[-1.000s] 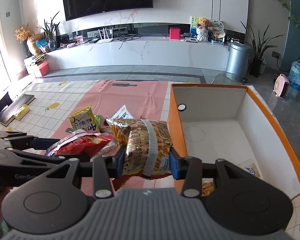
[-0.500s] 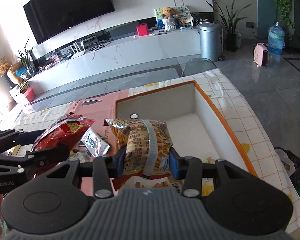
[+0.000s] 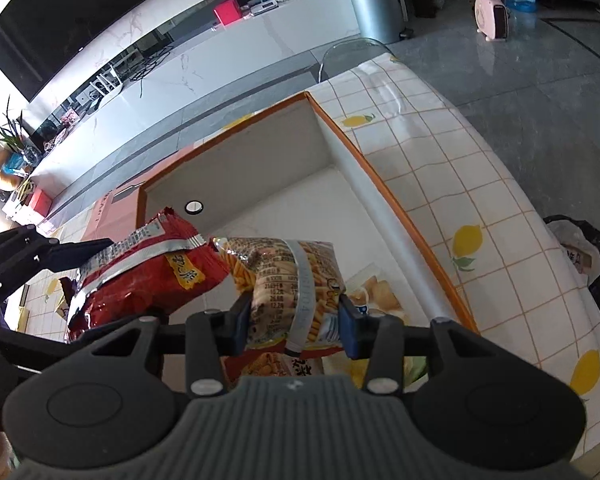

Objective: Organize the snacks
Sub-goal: 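Carry the stick-snack bag and red sausage pack with both grippers over the orange box, then open both grippers to drop both bags into the box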

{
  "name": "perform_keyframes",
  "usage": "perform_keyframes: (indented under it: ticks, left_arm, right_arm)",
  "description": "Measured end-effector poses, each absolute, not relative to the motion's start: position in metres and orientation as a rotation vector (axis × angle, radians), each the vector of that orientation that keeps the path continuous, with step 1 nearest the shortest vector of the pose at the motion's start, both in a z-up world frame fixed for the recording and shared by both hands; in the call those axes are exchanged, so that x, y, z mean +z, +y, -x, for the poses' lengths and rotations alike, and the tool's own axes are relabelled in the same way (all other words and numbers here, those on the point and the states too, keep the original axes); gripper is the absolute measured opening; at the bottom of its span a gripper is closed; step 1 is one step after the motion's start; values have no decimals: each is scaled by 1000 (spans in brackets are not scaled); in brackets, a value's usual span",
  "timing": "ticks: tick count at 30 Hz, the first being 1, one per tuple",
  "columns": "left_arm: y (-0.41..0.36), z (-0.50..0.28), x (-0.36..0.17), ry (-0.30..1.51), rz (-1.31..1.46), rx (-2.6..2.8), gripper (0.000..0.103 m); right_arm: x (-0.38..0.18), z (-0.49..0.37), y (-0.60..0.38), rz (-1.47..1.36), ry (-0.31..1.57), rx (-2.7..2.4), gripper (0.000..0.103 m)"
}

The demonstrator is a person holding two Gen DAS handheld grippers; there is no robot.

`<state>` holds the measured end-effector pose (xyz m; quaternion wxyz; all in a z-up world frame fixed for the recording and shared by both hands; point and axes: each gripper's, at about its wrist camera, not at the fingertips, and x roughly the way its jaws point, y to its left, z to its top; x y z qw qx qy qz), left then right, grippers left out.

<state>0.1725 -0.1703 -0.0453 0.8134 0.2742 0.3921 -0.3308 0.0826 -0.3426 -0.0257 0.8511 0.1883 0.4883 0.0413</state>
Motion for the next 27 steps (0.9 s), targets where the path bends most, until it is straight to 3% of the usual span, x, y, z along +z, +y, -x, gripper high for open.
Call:
perform_keyframes:
  ticks: [21,27]
  left_arm:
    - [-195,-215,-115,1023,-760,-781,80]
    - [-197,-221,-117,1047,-747,-795,85]
  right_arm:
    - [-79,-147,-330,-393,1146,90,42]
    - [-87,-153,-320,-334,1180,89,43]
